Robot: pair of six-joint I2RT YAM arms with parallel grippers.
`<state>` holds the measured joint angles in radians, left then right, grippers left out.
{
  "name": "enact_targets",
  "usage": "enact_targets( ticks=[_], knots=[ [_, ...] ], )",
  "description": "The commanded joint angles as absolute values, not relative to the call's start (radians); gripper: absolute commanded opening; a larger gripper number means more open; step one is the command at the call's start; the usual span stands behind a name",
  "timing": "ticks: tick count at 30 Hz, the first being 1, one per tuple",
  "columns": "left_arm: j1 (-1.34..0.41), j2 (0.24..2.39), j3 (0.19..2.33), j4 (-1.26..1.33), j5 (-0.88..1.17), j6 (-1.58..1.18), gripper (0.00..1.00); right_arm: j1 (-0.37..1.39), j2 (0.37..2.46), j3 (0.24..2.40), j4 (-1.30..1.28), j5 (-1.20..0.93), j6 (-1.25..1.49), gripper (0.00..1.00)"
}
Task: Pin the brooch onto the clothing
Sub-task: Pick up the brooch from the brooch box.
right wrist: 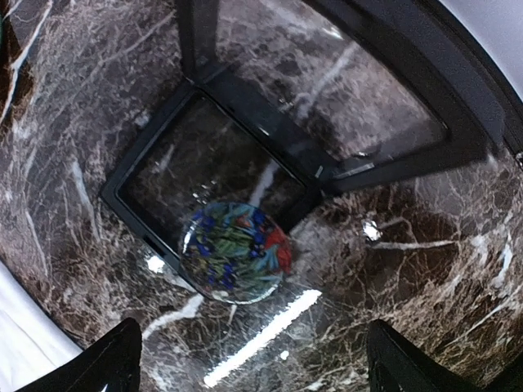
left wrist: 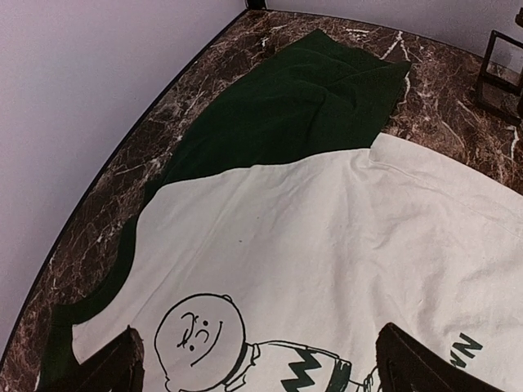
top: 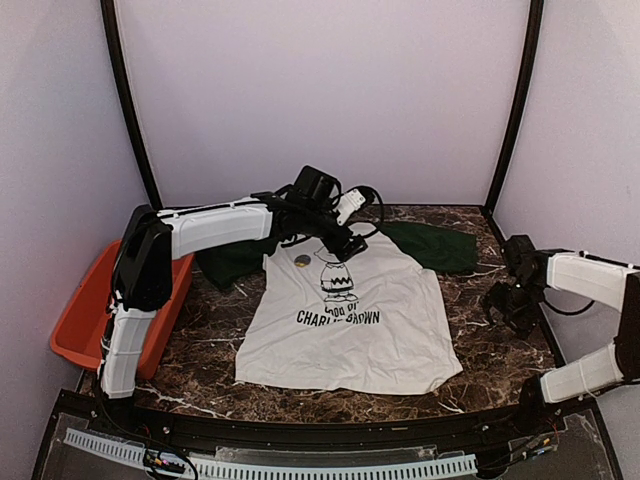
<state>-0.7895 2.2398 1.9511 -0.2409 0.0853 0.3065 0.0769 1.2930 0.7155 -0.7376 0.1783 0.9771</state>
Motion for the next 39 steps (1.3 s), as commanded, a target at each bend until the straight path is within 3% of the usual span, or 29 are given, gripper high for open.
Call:
enact_targets(
  ticks=[1,14,39],
  knots=[
    [-0.793,2.156,1.947,-0.284,0.068,0.263,0.99,0.067,1.177,0.658,-0.687,0.172,0.994,0.92],
    [-0.793,2.088,1.924,-0.382,0.057,0.263,0.99,0.045,1.183,0.653,-0.692,0.147,0.968,0.93],
    [-0.792,2.035,1.651,-0.042,0.119,0.112,0.99,0.034,1.24,0.646,-0.606,0.115,0.933,0.94]
  ],
)
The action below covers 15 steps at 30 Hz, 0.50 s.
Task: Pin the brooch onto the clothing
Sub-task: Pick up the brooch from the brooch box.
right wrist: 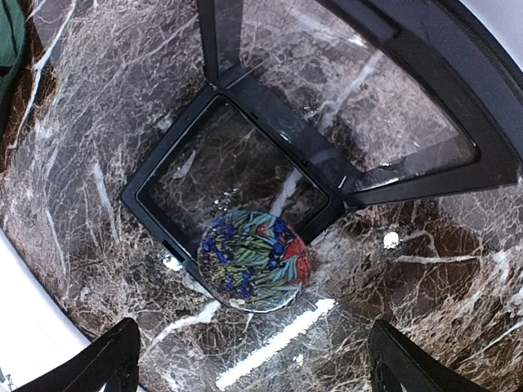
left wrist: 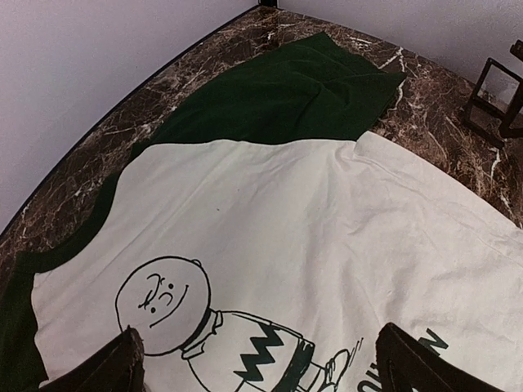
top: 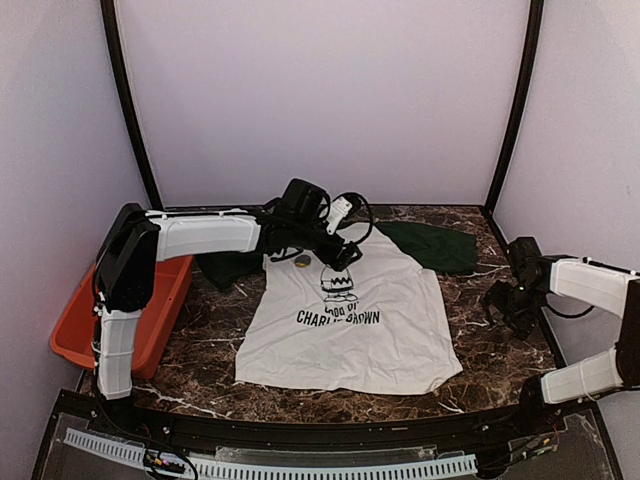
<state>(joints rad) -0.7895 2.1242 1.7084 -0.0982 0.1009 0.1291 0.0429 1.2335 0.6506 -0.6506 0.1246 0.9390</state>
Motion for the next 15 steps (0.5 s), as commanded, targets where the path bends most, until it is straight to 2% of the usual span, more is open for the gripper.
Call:
enact_targets(
  ticks=[1,15],
  knots=[
    [-0.792,2.026,1.624,-0.016,0.119,0.114,0.99,0.03,1.246,0.65,-0.606,0.113,0.934,0.94],
    [-0.793,2.031,1.599,0.044,0.176,0.074,0.99,0.022,1.29,0.666,-0.603,0.162,0.973,0.94]
  ],
)
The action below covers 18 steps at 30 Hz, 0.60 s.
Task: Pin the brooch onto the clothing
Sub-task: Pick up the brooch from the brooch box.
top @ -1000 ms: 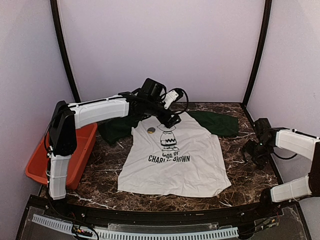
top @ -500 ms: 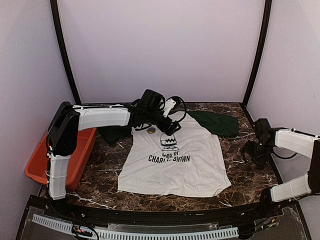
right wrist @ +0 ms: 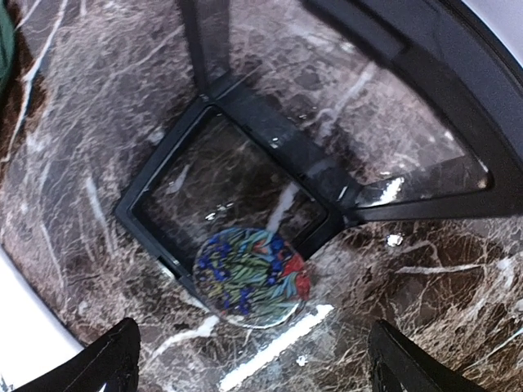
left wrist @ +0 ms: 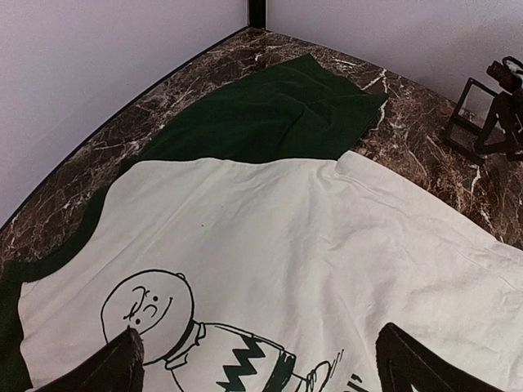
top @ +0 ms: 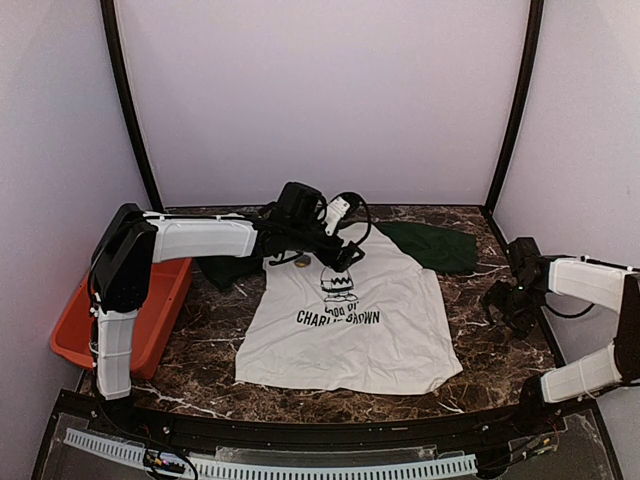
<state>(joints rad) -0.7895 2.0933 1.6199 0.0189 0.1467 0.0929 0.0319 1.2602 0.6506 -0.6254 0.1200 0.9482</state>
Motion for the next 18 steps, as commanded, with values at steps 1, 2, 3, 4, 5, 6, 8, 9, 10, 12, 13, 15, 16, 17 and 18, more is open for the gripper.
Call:
enact_targets(
  ticks=[1,2,3,4,5,6,8,9,10,12,13,15,16,17,18],
  knots=[
    [-0.793,2.031,1.598,0.045,0.18,0.074,0.99,0.02,1.299,0.668,-0.598,0.169,0.975,0.94],
    [-0.793,2.031,1.598,0.045,0.181,0.073,0.99,0.018,1.306,0.669,-0.593,0.175,0.978,0.94],
    [-0.793,2.031,1.598,0.044,0.181,0.073,0.99,0.016,1.313,0.67,-0.587,0.18,0.982,0.94],
    [-0.793,2.031,1.598,0.043,0.179,0.075,0.99,0.014,1.323,0.67,-0.58,0.184,0.985,0.94],
    [-0.793,2.031,1.597,0.042,0.177,0.076,0.99,0.011,1.328,0.669,-0.565,0.184,0.986,0.93],
    [-0.793,2.031,1.597,0.042,0.174,0.078,0.99,0.012,1.334,0.667,-0.556,0.186,0.986,0.93],
    [-0.793,2.031,1.597,0.041,0.177,0.08,0.99,0.011,1.345,0.667,-0.542,0.194,0.991,0.91],
    [-0.793,2.031,1.597,0.043,0.178,0.08,0.99,0.011,1.351,0.669,-0.538,0.197,0.993,0.9],
    [-0.793,2.032,1.597,0.044,0.181,0.079,0.99,0.011,1.354,0.67,-0.534,0.203,0.996,0.89],
    [-0.793,2.033,1.596,0.046,0.184,0.077,0.99,0.011,1.357,0.67,-0.522,0.21,1.0,0.87],
    [-0.793,2.033,1.596,0.047,0.185,0.076,0.99,-0.013,1.36,0.67,-0.513,0.211,0.999,0.86],
    [-0.793,2.034,1.598,0.048,0.187,0.075,0.99,-0.027,1.369,0.677,-0.504,0.205,0.994,0.84],
    [-0.793,2.034,1.598,0.049,0.188,0.076,0.99,-0.031,1.38,0.683,-0.501,0.203,0.989,0.84],
    [-0.793,2.034,1.598,0.049,0.189,0.075,0.99,-0.034,1.39,0.69,-0.5,0.201,0.984,0.83],
    [-0.793,2.034,1.598,0.05,0.19,0.076,0.99,-0.037,1.402,0.697,-0.501,0.2,0.981,0.82]
  ],
)
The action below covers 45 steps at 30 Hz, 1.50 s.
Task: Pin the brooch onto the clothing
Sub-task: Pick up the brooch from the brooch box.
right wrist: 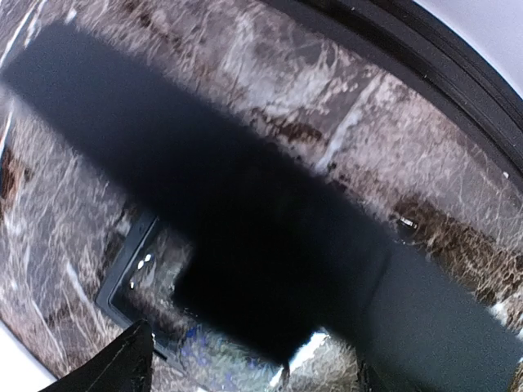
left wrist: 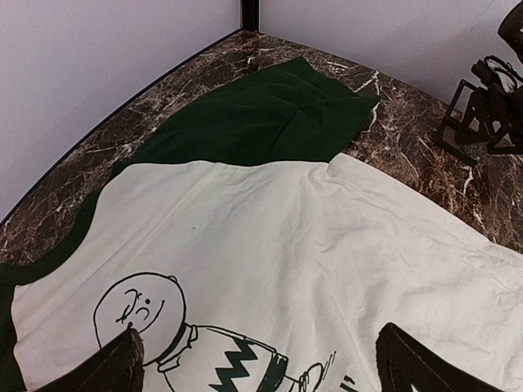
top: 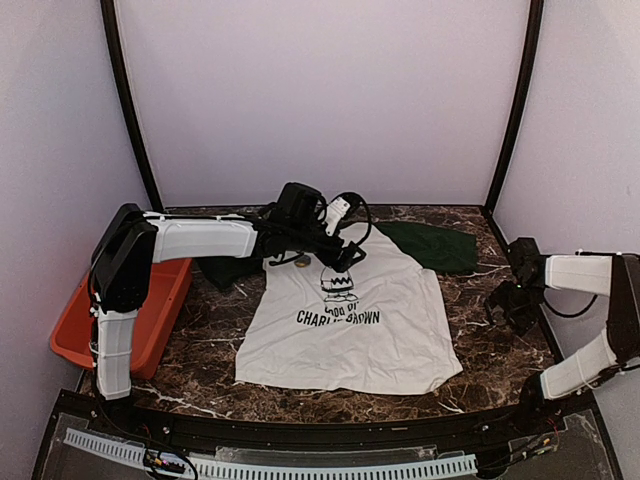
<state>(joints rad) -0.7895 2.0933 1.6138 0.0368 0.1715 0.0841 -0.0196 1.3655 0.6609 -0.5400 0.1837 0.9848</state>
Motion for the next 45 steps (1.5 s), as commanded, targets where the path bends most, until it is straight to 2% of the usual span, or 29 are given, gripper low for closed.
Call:
enact_targets(
  ticks=[1,7,12,29,39,40,43,45],
  knots=[
    [-0.793,2.035,1.598,0.05,0.191,0.076,0.99,-0.039,1.415,0.701,-0.498,0.198,0.977,0.81],
    [-0.793,2.037,1.598,0.049,0.191,0.075,0.99,-0.043,1.466,0.7,-0.458,0.148,0.968,0.76],
    [-0.793,2.044,1.6,0.051,0.192,0.076,0.99,-0.041,1.456,0.676,-0.421,0.103,0.96,0.65],
    [-0.793,2.064,1.607,0.052,0.218,0.058,0.99,-0.041,1.347,0.619,-0.455,0.046,0.94,0.69],
    [-0.793,2.064,1.605,0.054,0.229,0.047,0.99,-0.042,1.394,0.615,-0.434,0.054,0.946,0.68],
    [-0.793,2.063,1.605,0.054,0.229,0.046,0.99,-0.042,1.4,0.614,-0.431,0.055,0.948,0.67],
    [-0.793,2.063,1.605,0.054,0.234,0.043,0.99,-0.043,1.406,0.613,-0.415,0.052,0.949,0.53],
    [-0.793,2.062,1.603,0.052,0.232,0.043,0.99,-0.042,1.401,0.612,-0.409,0.045,0.951,0.46]
  ],
)
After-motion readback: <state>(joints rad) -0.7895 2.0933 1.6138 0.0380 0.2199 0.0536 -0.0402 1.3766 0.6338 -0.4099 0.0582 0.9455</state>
